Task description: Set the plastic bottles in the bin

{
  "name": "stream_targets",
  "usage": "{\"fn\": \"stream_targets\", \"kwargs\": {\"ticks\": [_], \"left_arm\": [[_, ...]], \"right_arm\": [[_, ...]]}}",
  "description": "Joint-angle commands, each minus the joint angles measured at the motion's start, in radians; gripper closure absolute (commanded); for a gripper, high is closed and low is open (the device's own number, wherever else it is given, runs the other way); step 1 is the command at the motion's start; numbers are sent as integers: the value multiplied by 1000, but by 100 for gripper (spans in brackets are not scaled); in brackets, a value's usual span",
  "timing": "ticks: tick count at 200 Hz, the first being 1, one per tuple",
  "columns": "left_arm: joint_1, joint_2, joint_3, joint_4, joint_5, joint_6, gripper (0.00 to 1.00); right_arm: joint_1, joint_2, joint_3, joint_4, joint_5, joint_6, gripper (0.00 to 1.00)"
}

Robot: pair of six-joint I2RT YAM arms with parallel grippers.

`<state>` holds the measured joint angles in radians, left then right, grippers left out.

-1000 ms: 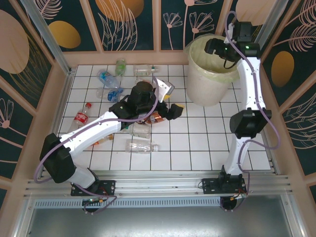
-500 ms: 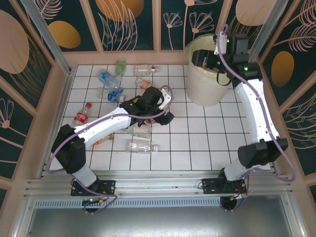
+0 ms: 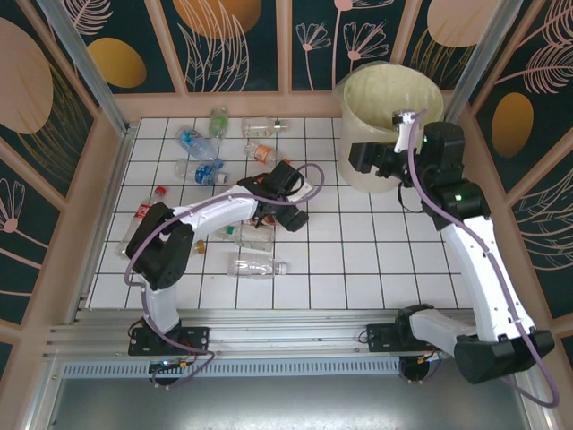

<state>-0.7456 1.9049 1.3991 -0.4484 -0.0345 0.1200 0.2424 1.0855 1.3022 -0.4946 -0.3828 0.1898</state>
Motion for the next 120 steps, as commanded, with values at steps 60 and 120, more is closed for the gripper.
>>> {"fn": "stream_targets", "kwargs": {"ticks": [60,120], "left_arm": [[25,142,122,-99,24,47,13],[25,209,174,-157,11,49,21]], "right_arm": [[2,-108,-107,24,31,47,13],[-3,-152,-136,6,51,56,12]]}}
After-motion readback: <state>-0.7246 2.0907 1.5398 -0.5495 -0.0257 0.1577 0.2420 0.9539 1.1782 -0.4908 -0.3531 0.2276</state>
